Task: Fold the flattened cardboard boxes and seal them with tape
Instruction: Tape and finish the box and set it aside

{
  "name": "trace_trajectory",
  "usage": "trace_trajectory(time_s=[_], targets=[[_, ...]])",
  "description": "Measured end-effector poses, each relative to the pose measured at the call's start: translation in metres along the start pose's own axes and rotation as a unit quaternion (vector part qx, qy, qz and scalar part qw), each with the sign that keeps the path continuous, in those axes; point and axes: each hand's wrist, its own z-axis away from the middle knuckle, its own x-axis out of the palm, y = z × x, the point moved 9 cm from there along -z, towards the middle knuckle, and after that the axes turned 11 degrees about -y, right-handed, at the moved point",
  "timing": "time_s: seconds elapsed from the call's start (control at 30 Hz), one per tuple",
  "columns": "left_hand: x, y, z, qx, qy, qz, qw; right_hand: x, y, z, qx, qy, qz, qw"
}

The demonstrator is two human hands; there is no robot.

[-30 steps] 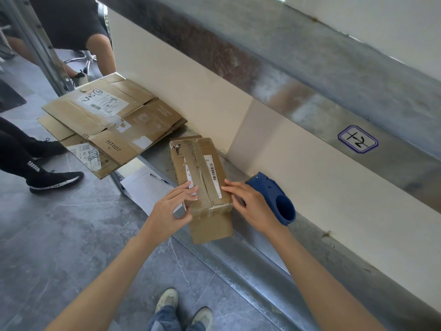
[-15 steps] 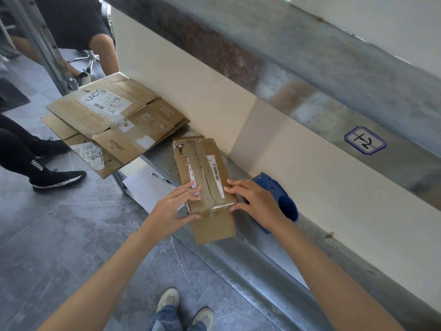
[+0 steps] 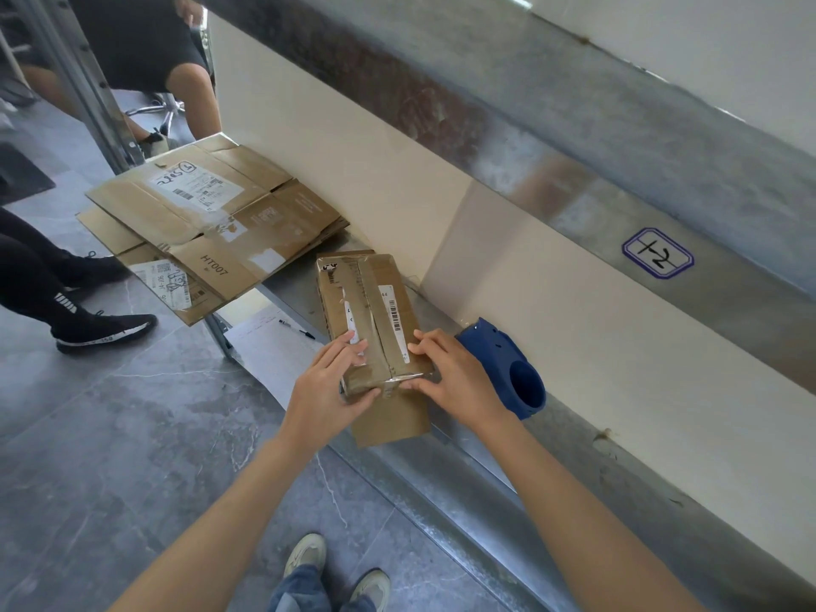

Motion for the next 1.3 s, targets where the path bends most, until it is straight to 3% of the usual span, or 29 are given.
trace_trajectory(time_s=[0.2,0.3,0.47,0.57,0.67,0.8,0.97,1.13,1.3], targets=[[0.001,0.010,0.002,-0.035,0.040,-0.025,0.998,0.003,-0.009,-0.003,0.009,0.034,0.011,0.999],[0.000,0.009,0.001,-0.041,0.029,-0.018,0.999,0.003,-0.007,-0.003,0.008,0.011,-0.011,1.000],[-0.002,-0.002,-0.002,-0.032,-0.093,-0.020,0.995,-0.005,0.002,-0.001,-0.023,-0.076,0.018,0.997],[-0.004,-0.012,-0.006,-0.035,-0.211,-0.064,0.975,-0.014,0.004,0.000,-0.043,-0.088,0.069,0.993],[-0.013,-0.007,-0.014,-0.007,-0.248,-0.122,0.961,-0.020,-0.002,-0.003,-0.064,-0.079,0.106,0.989],[-0.018,-0.001,-0.023,-0.002,-0.230,-0.135,0.964,-0.020,-0.003,-0.005,-0.067,-0.072,0.098,0.990],[-0.021,-0.003,-0.026,-0.007,-0.201,-0.115,0.973,-0.017,0.010,-0.002,-0.048,-0.066,0.010,0.997],[-0.009,0.002,-0.031,0.006,-0.171,-0.130,0.977,-0.028,0.014,0.003,-0.028,-0.011,-0.011,0.999],[0.000,0.019,-0.031,0.040,-0.071,-0.184,0.979,-0.037,0.017,0.009,0.024,0.037,0.022,0.999]])
